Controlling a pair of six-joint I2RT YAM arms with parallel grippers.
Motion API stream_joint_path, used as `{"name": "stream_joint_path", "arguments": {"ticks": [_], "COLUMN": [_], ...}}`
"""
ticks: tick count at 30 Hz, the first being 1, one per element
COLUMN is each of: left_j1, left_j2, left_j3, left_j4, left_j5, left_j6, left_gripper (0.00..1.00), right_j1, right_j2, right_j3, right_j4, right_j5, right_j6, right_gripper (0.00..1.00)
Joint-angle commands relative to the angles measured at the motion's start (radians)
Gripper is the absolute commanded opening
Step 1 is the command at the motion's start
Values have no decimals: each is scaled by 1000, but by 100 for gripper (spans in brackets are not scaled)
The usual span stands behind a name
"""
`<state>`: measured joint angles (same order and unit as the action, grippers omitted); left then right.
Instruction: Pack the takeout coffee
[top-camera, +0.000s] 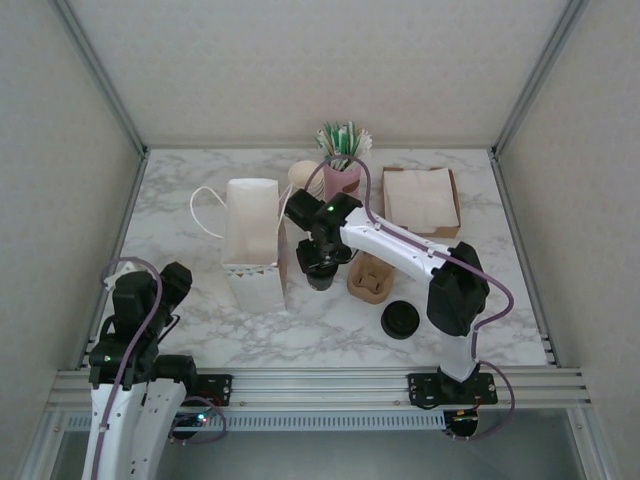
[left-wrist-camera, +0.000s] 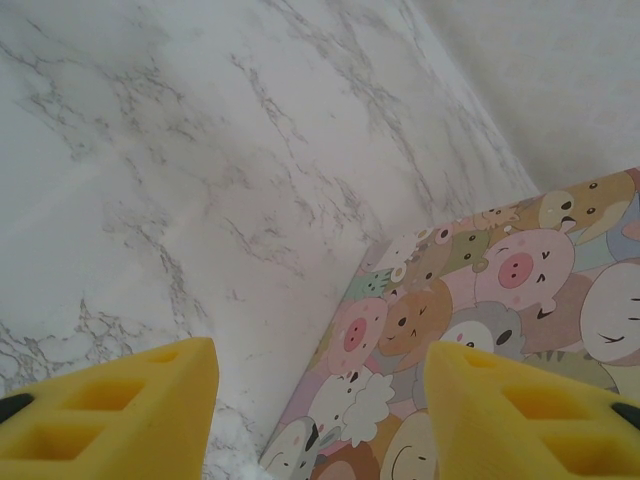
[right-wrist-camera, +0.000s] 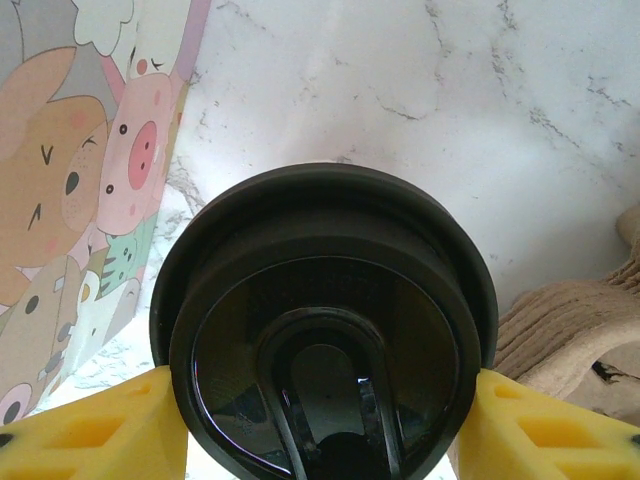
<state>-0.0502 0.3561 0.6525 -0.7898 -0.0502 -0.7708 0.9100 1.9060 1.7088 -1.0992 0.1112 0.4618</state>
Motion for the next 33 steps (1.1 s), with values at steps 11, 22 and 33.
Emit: {"name": "stream_joint_path", "arguments": {"ticks": [11, 22, 33], "left_j1": [7, 7, 8], "left_j2": [-14, -20, -26], "left_j3": [16, 15, 15], "left_j4": [-11, -9, -7], "left_j5": [14, 36, 36], "left_j6": [6, 4, 4], "left_gripper": [55, 53, 52], "right_j1": [-12, -65, -66], "right_j2": [172, 149, 243], "right_j3": [-111, -125, -118], "right_j4": [-240, -161, -249], "right_j5": [155, -39, 100], "right_j6": [-37, -106, -122], "right_gripper": [62, 62, 63]}}
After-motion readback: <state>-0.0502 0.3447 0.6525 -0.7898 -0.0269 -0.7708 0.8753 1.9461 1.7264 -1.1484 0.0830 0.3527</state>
